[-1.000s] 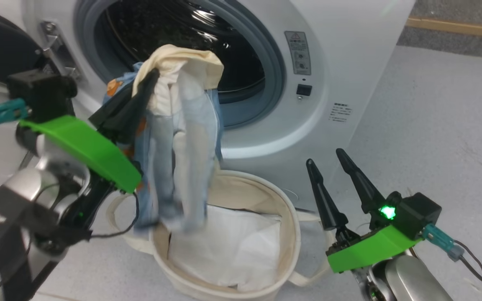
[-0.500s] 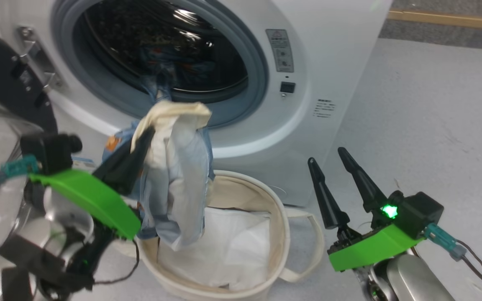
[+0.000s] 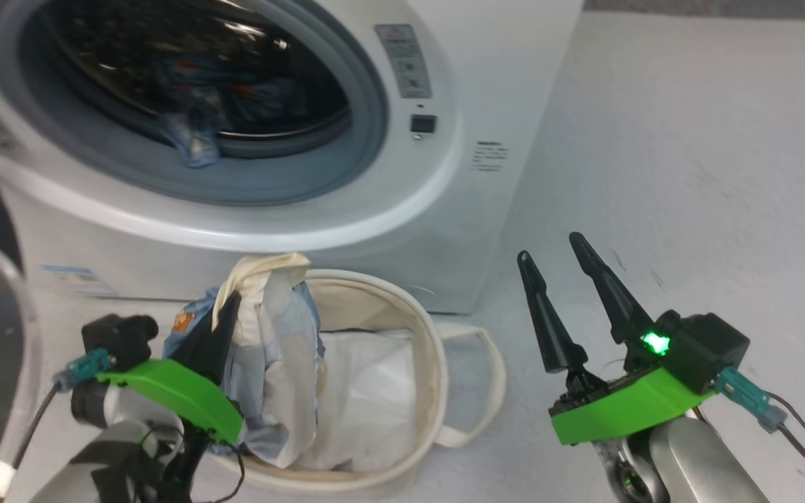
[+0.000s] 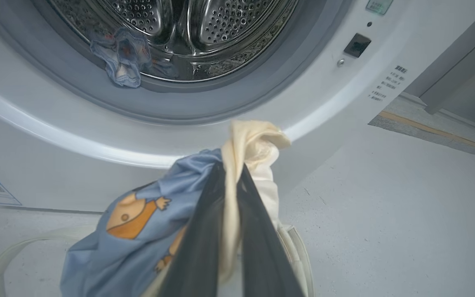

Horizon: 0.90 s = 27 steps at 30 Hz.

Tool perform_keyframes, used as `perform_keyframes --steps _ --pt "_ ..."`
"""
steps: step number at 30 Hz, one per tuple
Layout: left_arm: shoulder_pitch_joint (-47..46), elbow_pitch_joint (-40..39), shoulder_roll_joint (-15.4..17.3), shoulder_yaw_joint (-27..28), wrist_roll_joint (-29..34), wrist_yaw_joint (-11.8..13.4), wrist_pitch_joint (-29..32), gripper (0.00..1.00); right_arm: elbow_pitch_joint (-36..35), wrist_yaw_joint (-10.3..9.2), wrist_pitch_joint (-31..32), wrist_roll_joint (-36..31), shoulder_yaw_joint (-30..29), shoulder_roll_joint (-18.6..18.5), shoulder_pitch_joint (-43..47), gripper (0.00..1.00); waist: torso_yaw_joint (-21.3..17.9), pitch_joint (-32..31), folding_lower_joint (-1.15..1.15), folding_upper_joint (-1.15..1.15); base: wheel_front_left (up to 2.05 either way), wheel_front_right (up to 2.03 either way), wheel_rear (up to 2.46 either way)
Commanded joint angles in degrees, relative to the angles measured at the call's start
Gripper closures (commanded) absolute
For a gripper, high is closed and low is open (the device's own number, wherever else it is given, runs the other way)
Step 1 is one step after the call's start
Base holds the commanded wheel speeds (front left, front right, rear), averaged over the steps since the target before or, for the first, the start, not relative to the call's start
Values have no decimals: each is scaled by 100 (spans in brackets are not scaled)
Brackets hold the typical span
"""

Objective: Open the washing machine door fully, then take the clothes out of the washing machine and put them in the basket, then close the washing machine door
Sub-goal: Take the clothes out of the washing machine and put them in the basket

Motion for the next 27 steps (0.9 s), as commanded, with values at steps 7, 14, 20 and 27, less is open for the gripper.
perform_keyframes --steps 7,14,20,27 --pt "-330 1418 -424 792 199 -440 -140 100 -316 24 -28 -57 112 13 -291 0 -633 537 0 0 0 0 0" --pt "-506 2649 -816 1521 659 -616 -142 20 -419 24 -28 -91 60 48 -426 0 -1086 959 0 0 0 0 0" --pt "-643 3359 -1198 1664 969 -740 -143 0 -389 24 -28 -85 104 68 -492 0 -1117 1077 0 0 0 0 0" --pt "-696 3344 -1303 1864 1358 -795 -143 0 -368 24 -28 -99 82 35 -498 0 -810 964 0 0 0 0 0"
